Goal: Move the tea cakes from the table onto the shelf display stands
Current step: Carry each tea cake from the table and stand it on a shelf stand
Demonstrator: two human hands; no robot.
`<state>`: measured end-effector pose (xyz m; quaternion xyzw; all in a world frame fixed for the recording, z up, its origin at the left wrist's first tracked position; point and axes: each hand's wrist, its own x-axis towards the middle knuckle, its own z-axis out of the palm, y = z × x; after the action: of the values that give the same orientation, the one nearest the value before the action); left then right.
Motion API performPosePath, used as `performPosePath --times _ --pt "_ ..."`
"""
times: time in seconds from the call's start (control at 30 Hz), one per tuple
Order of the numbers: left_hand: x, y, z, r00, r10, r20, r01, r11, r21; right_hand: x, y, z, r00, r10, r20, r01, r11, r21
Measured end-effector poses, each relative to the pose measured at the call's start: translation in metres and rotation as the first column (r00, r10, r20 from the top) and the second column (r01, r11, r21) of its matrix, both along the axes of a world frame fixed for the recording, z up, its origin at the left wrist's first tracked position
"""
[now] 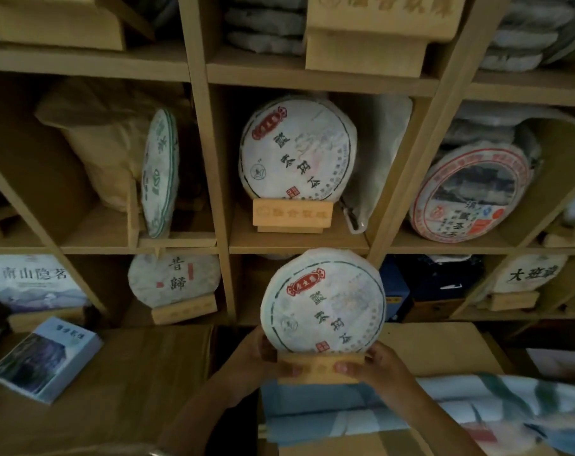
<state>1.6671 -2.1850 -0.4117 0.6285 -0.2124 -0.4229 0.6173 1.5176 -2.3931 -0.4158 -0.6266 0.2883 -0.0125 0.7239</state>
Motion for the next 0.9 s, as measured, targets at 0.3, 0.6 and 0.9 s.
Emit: performPosePath --times 0.3,0.6,0.9 --pt "0.047 -0.013 -0.054 0.999 0.039 0.004 -0.039 0.999 0.024 0.047 -0.010 -0.039 0.999 0.044 0.027 -0.041 0.994 -0.097" --pt "0.069 -0.012 -0.085 0.999 0.040 -0.008 -0.040 0.998 0.041 0.073 -0.014 -0.075 0.995 0.095 -0.028 -0.097 0.987 -0.125" --pt "0.085 -0.028 -0.084 0.996 0.090 -0.026 -0.089 0.996 0.015 0.096 -0.030 -0.065 0.996 0.091 0.004 -0.089 0.986 -0.142"
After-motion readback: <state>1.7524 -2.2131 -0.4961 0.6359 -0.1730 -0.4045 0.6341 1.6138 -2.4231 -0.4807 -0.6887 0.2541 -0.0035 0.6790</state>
